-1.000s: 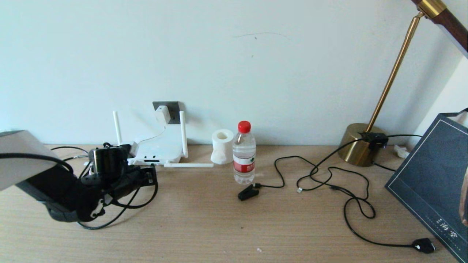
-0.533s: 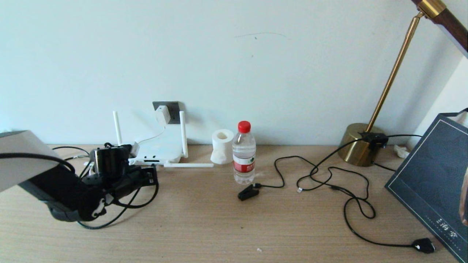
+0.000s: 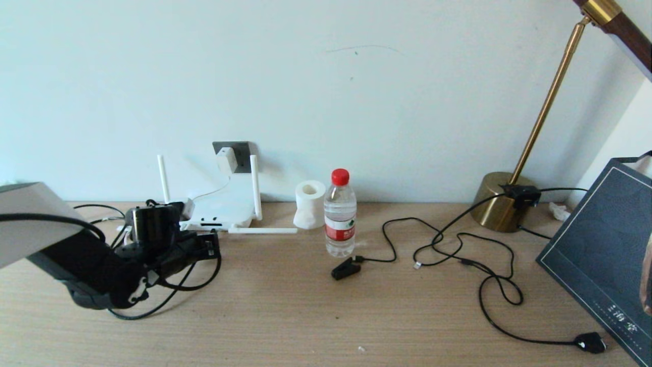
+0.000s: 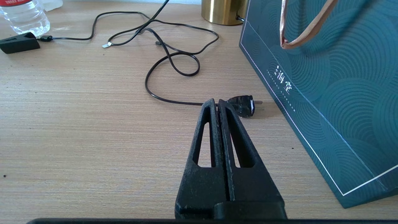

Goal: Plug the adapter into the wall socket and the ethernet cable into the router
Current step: Align cable and router interface

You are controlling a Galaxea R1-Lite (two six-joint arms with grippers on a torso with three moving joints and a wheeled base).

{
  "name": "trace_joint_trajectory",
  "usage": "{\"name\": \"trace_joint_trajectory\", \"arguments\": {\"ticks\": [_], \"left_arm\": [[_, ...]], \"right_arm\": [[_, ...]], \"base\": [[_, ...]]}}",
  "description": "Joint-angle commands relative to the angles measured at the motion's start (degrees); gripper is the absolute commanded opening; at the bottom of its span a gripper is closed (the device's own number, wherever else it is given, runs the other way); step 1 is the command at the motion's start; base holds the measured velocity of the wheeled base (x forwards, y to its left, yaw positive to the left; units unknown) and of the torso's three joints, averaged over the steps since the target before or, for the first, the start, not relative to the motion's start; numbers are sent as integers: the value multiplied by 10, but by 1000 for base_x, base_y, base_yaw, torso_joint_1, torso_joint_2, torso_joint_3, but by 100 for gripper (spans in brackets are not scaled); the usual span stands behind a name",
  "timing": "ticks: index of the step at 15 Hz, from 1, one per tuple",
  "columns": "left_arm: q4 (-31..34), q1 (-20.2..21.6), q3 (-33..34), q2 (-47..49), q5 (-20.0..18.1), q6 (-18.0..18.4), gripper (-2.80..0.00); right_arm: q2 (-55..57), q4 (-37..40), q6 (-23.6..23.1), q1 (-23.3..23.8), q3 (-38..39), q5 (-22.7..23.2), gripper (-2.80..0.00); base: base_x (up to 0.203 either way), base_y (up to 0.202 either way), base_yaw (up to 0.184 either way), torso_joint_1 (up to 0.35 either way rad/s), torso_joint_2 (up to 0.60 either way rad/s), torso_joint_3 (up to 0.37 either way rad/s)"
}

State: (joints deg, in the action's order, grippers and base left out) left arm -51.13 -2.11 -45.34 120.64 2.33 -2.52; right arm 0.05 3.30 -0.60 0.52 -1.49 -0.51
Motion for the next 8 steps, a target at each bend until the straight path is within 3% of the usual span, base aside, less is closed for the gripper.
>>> {"name": "trace_joint_trajectory", "arguments": {"ticks": [1, 8], "left_arm": [[-3, 0, 1, -1, 0, 1, -280], [-3, -1, 8, -4, 0, 0, -280]], "right_arm": [[0, 1, 0, 0, 0, 0, -280], [1, 1, 0, 0, 0, 0, -280]], "base": [[0, 0, 0, 0, 0, 0], [0, 0, 0, 0, 0, 0]]}}
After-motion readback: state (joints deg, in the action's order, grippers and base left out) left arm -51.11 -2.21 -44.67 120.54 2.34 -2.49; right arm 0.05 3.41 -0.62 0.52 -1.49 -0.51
